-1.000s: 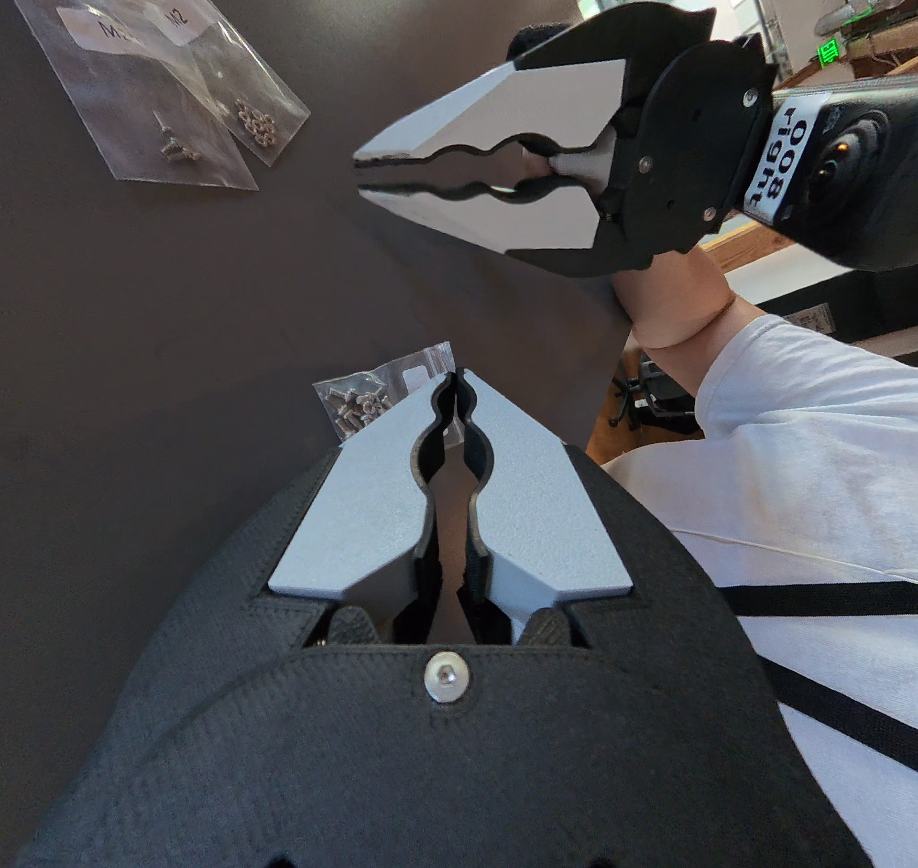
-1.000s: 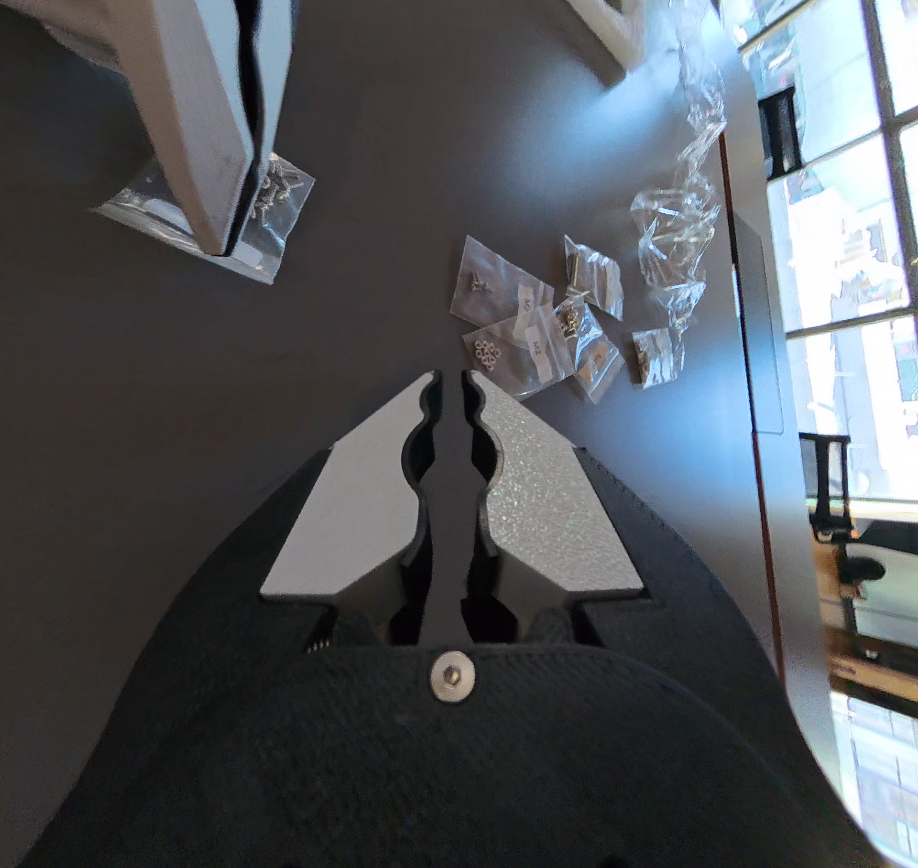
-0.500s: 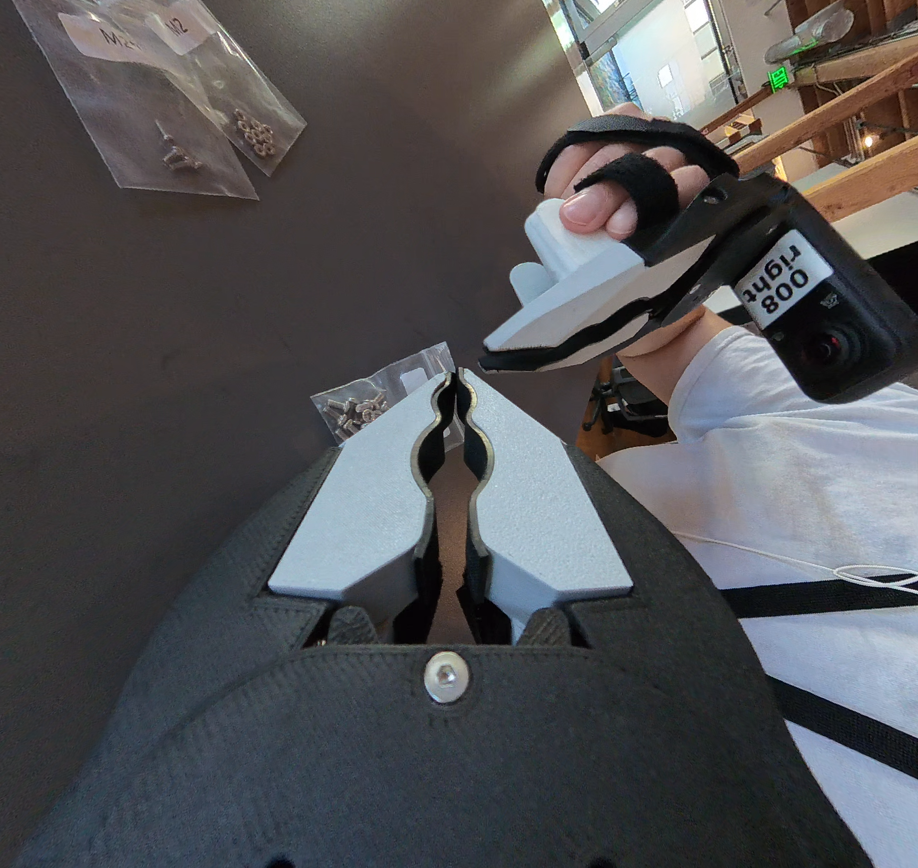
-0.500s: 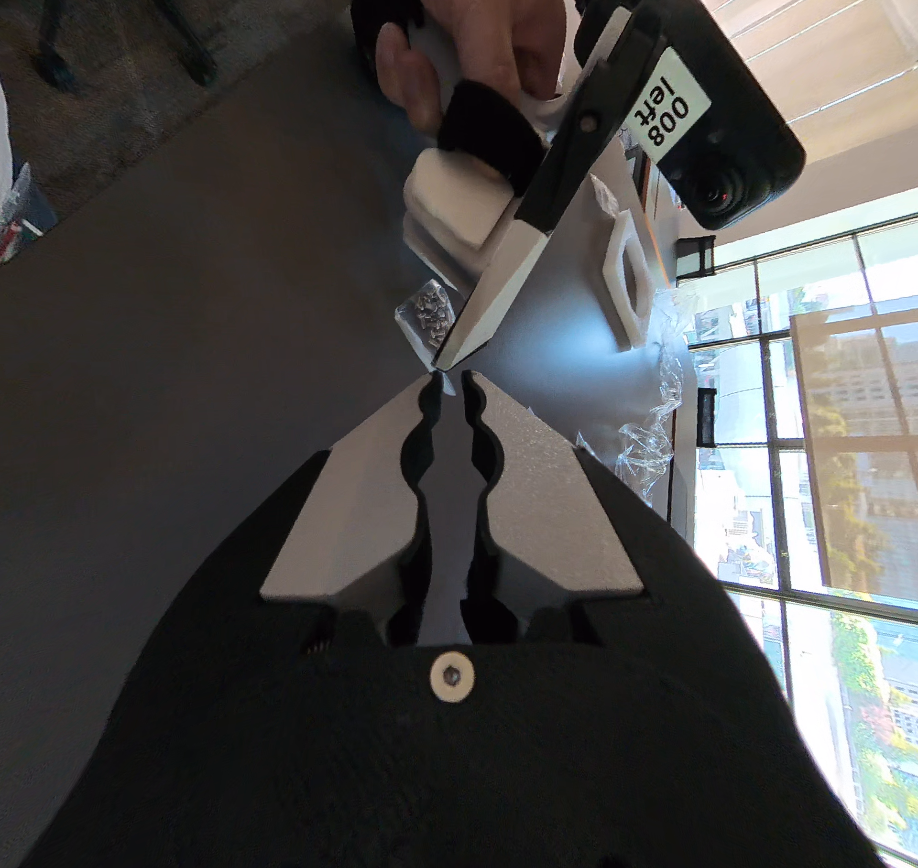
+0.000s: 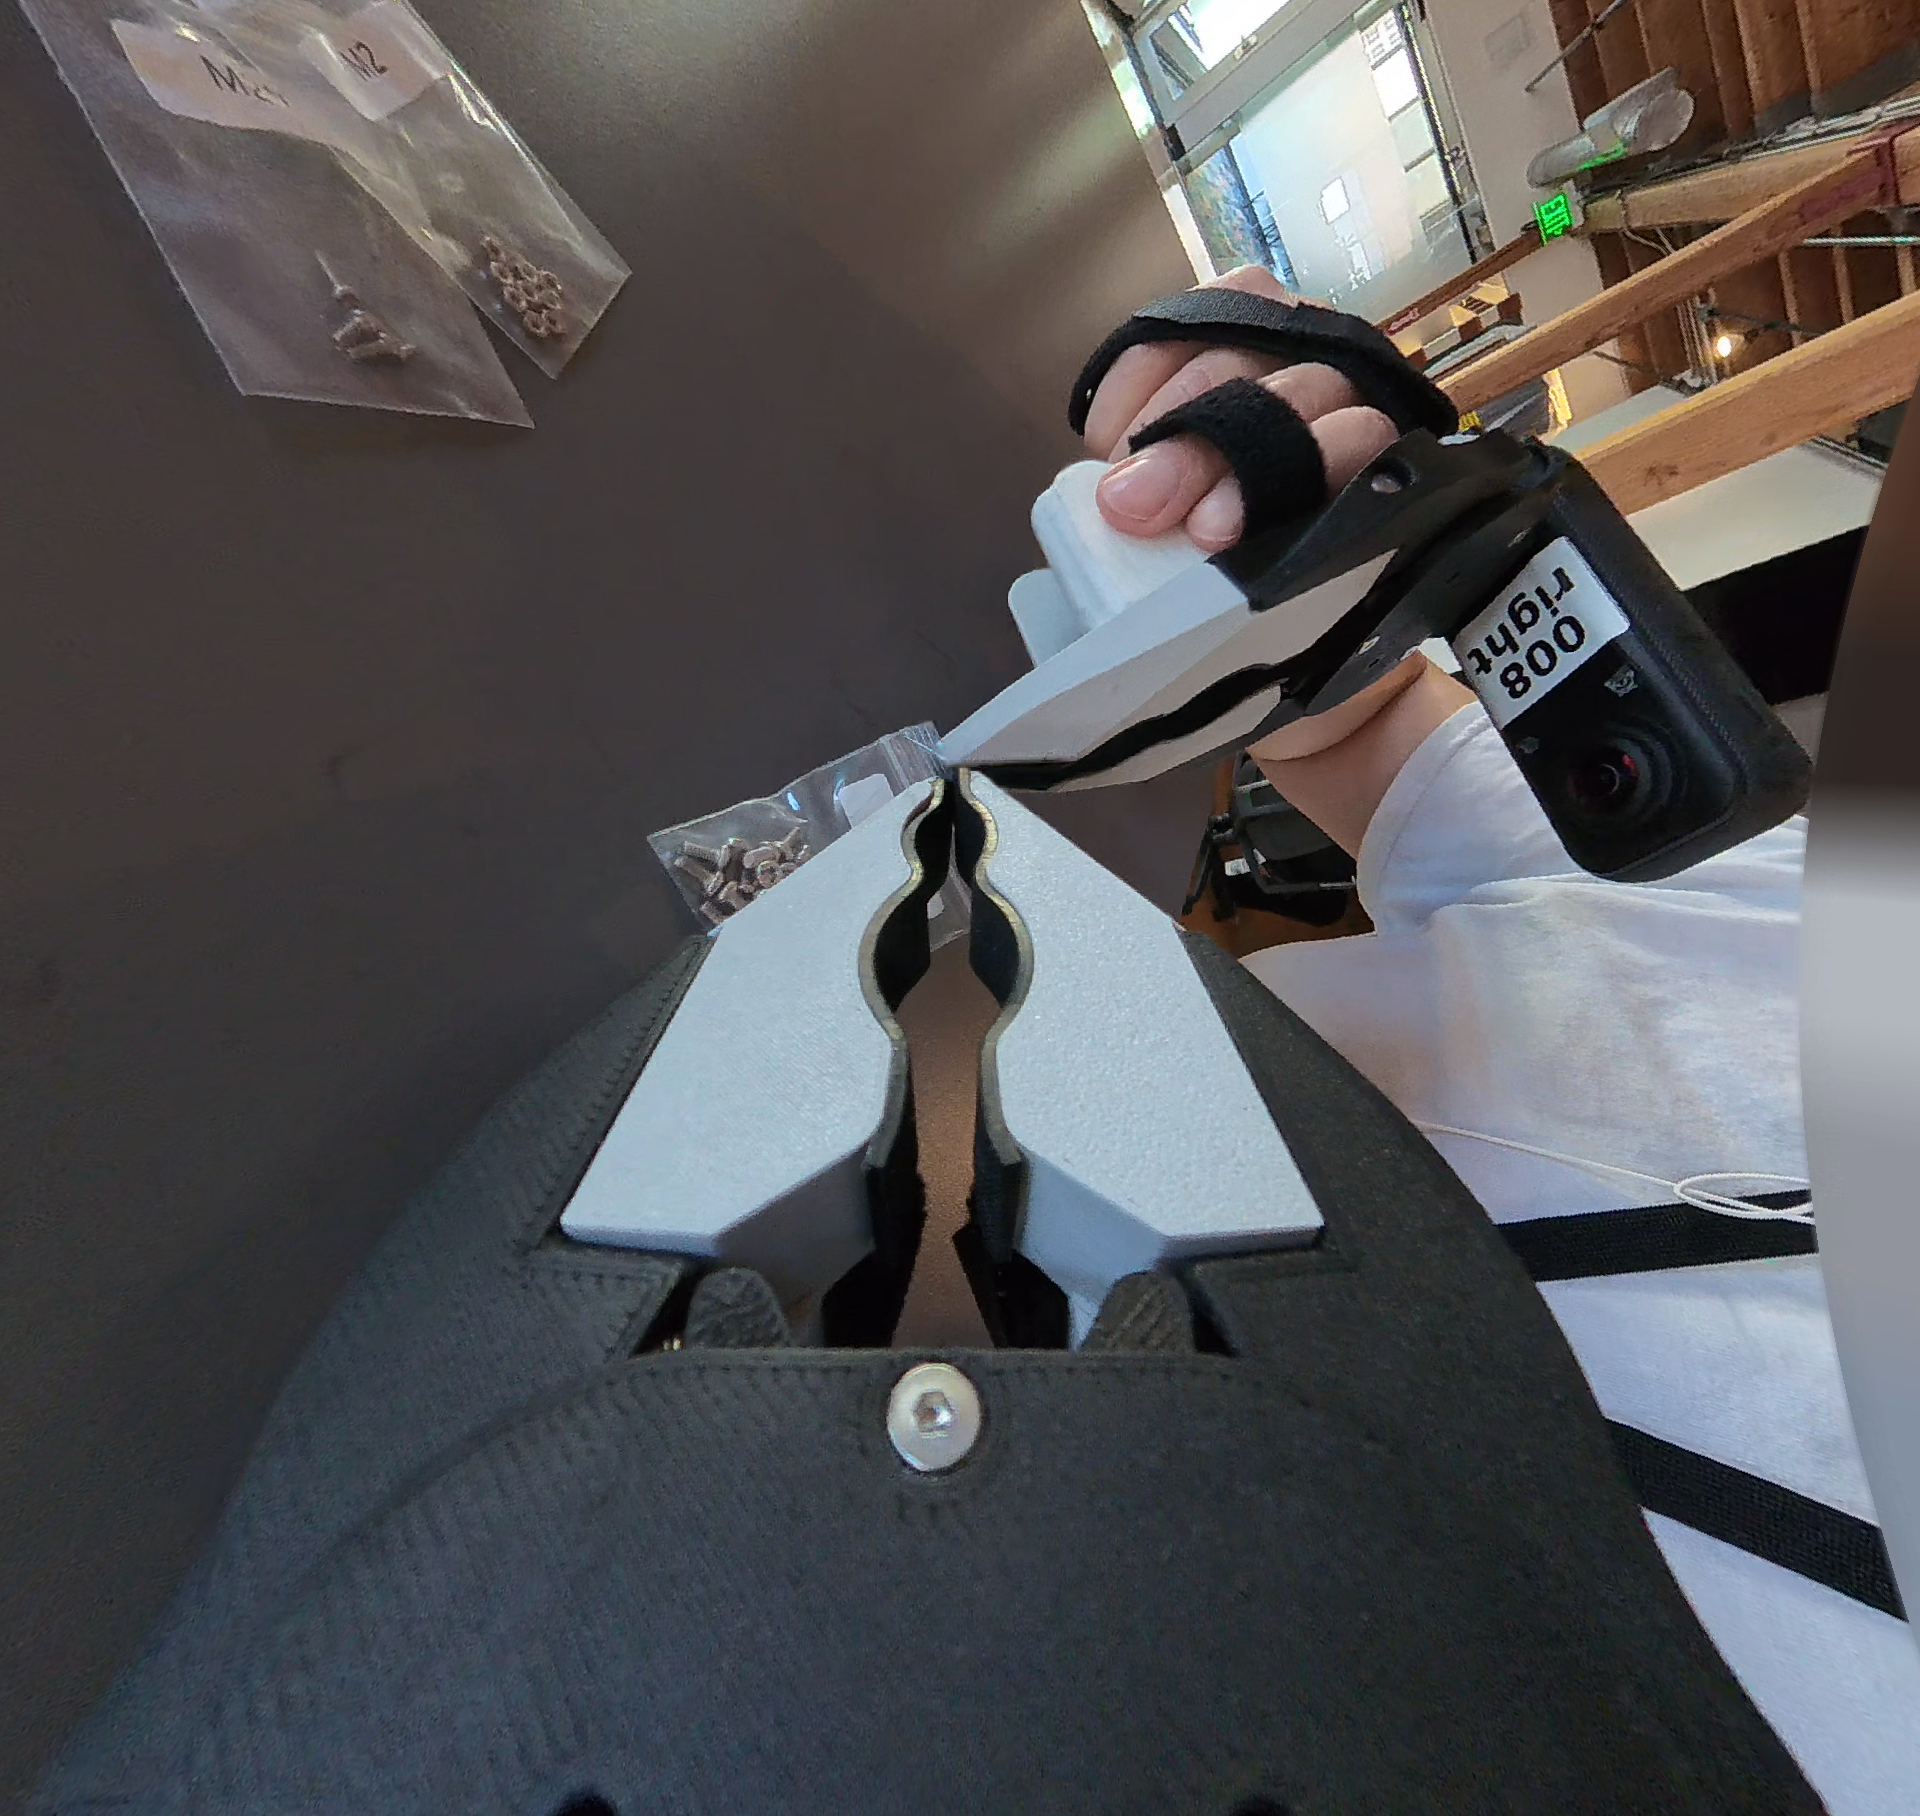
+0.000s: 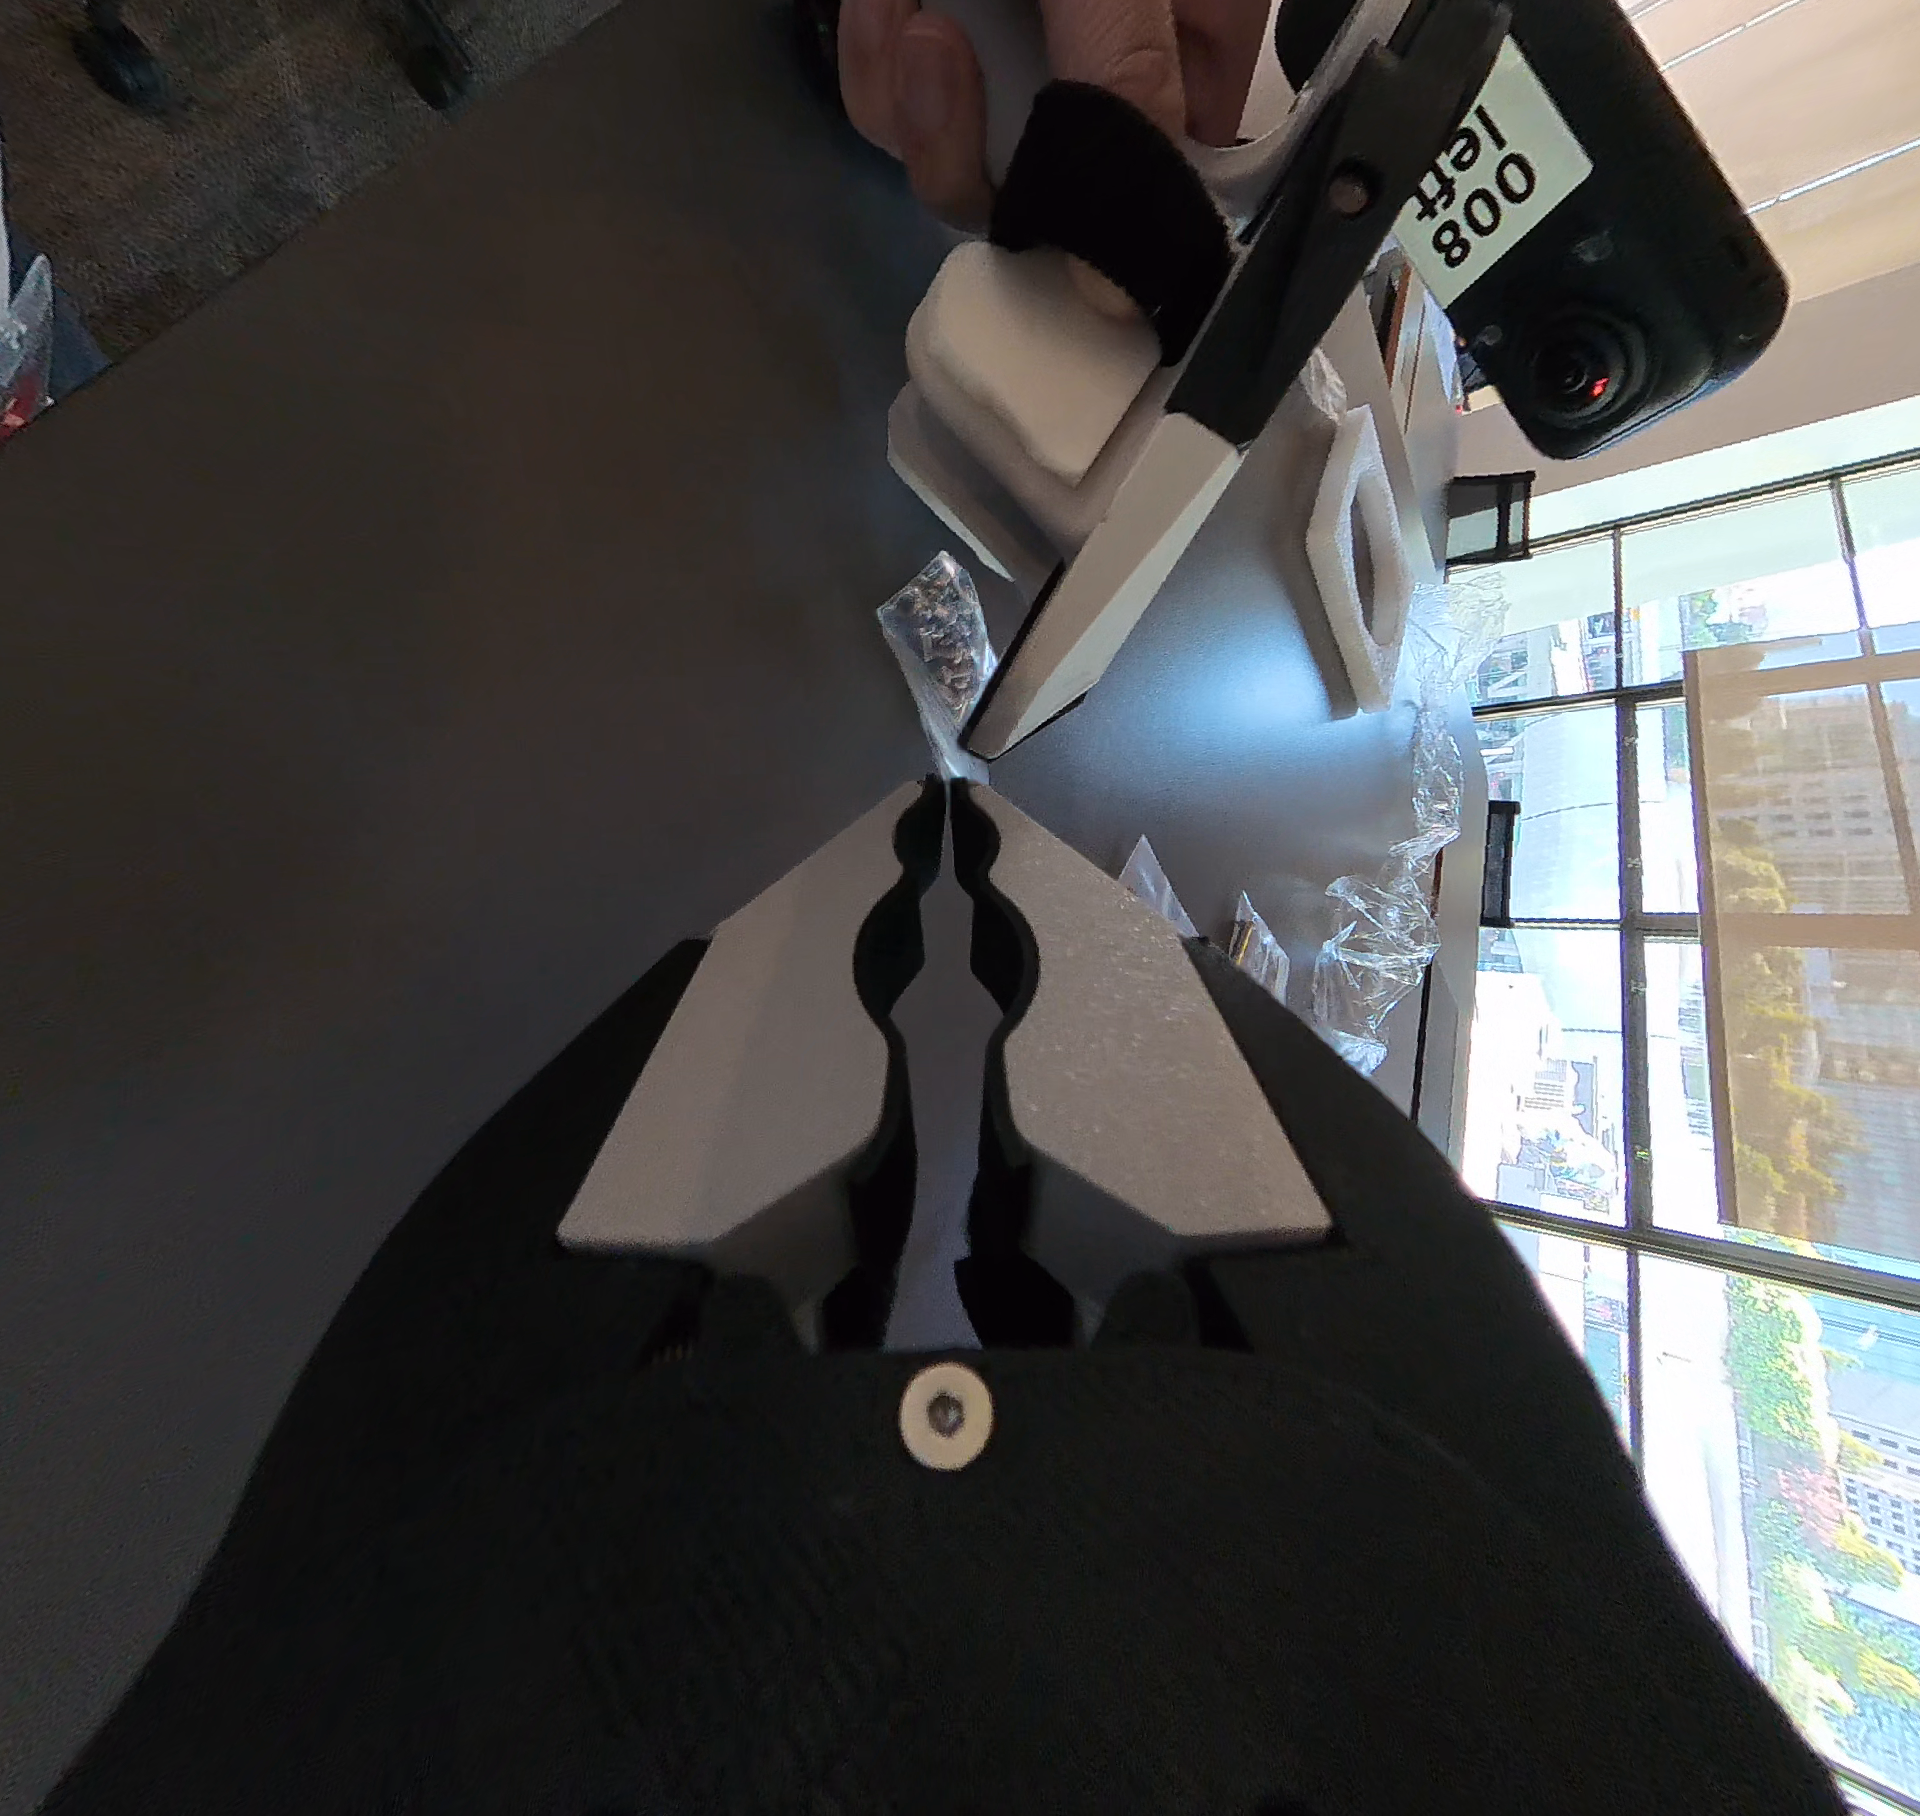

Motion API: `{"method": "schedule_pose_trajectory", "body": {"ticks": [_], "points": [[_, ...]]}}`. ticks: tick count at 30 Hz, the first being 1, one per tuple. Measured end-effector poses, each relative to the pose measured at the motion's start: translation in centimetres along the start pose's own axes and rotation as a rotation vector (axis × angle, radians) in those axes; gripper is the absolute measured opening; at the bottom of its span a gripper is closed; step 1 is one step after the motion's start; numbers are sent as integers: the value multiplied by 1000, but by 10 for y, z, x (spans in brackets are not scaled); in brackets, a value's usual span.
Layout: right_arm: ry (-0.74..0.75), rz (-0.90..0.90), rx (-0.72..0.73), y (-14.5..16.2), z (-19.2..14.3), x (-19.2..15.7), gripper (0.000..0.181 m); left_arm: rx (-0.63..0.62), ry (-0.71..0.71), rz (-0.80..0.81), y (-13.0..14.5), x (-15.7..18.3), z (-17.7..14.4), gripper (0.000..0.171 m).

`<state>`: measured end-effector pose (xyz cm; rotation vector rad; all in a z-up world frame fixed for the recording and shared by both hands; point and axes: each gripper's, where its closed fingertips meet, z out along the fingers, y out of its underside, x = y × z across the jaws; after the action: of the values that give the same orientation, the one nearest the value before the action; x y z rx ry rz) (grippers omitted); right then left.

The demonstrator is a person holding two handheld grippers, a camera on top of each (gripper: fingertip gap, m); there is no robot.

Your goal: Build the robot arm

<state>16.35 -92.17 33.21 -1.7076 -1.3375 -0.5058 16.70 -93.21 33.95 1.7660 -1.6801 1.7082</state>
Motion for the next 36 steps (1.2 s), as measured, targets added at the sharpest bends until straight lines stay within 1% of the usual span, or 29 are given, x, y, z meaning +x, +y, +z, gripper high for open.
{"method": "schedule_pose_trajectory", "body": {"ticks": [7, 15, 19, 22, 24, 29, 35, 36], "points": [[8, -12, 5, -2, 0, 0, 0, 1, 8, -4, 0, 1, 0, 0], [58, -88, 22, -11, -3, 3, 1, 19, 27, -19, -2, 2, 0, 0], [95, -123, 51, -18, -6, 6, 2, 48, 103, -64, -5, 9, -3, 0], [157, -210, 50, -23, -9, 10, 0, 63, 161, -101, -7, 14, -4, 0], [184, -260, 34, -24, -9, 11, 0, 66, 176, -107, -8, 16, -5, 0], [130, -246, -4, -22, -9, 6, 0, 84, 160, -90, -10, 15, -7, 0], [116, -234, -1, -25, -10, 5, 0, 61, 93, -5, -4, 18, -4, 0], [107, -235, -5, -25, -9, 4, 0, 62, 77, 7, -3, 18, -4, 7]]}}
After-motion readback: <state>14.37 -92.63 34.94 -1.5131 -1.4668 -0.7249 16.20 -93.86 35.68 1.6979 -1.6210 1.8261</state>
